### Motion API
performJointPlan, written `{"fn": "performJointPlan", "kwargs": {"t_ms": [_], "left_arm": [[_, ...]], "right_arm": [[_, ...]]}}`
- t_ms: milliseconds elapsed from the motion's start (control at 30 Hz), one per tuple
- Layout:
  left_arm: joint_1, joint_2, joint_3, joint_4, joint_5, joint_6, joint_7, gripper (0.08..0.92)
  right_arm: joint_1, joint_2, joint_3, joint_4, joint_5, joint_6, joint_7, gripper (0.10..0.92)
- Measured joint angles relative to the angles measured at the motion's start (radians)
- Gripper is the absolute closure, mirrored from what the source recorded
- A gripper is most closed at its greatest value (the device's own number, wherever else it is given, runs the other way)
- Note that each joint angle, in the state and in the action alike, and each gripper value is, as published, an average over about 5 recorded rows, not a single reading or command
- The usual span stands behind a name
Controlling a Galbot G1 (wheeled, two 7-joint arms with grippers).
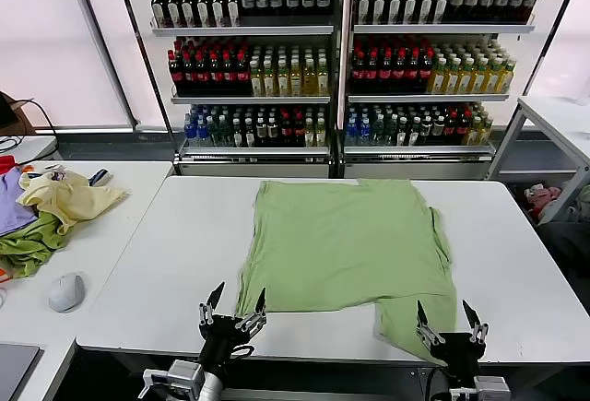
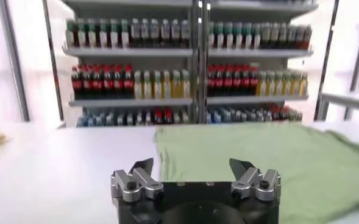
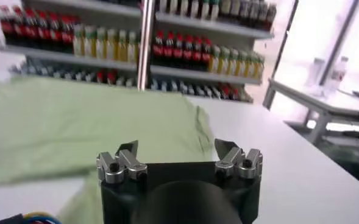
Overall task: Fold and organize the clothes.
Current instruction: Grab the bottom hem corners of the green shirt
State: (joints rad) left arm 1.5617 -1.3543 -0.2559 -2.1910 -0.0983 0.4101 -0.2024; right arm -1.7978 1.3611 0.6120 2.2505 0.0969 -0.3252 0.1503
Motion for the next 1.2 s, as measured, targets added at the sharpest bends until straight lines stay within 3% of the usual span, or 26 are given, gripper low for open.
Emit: {"fn": "performJointPlan", "kwargs": {"t_ms": [600,767,1200], "left_arm": [[-0.100,0.019,0.025,0.131,-0.068,0.129,-0.101,0.177],[-0.101,0.025,0.030,0.131,-0.106,0.134,-0.112,0.229],[-0.100,0.026,0.037,0.137,-0.151,0.139,-0.124,0.597]], "right_arm": [[-0.014,0.016,-0.012,-0.040,0.044,-0.039,0.011,0.210],[-0.012,0.017,-0.011,-0.050,0.105,-0.049,0.022,0.326],[-0.022,0.012,-0.025,-0.062,0.203,-0.070,0.013,0.698]]}}
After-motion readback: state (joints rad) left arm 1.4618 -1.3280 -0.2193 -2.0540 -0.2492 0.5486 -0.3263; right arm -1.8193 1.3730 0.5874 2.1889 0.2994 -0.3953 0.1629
